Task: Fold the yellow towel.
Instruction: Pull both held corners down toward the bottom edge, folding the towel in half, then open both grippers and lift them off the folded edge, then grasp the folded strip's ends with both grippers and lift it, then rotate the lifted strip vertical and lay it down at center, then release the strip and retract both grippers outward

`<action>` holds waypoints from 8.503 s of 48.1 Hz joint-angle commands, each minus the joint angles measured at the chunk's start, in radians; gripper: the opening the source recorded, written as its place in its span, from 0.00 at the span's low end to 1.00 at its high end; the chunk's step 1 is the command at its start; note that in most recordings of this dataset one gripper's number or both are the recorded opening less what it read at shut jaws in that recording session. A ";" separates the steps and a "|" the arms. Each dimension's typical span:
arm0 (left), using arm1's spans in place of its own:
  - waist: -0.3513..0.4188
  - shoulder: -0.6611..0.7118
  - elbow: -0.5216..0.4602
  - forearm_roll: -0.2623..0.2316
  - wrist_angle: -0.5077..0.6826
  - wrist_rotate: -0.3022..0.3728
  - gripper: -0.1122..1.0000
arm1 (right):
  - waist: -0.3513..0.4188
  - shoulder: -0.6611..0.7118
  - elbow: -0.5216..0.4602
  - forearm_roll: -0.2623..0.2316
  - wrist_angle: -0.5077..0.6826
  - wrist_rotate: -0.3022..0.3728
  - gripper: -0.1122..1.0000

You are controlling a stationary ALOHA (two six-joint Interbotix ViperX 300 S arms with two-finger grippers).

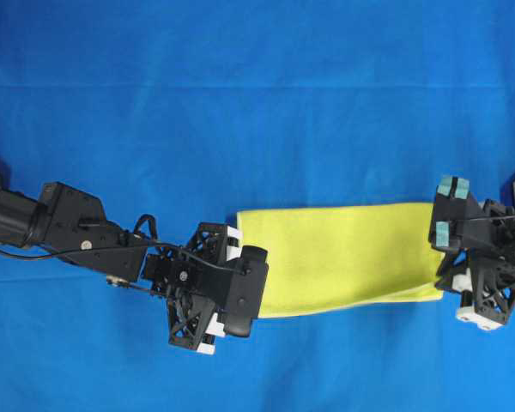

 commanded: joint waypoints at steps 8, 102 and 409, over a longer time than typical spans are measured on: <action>0.052 -0.097 -0.011 0.000 0.064 0.002 0.59 | -0.015 -0.078 -0.029 -0.104 0.044 0.006 0.61; 0.272 -0.057 -0.054 0.008 0.287 0.020 0.13 | -0.308 -0.014 0.025 -0.339 0.067 0.089 0.14; 0.417 -0.615 0.477 -0.008 -0.518 0.058 0.74 | -0.733 -0.135 -0.094 -0.704 -0.250 0.114 0.66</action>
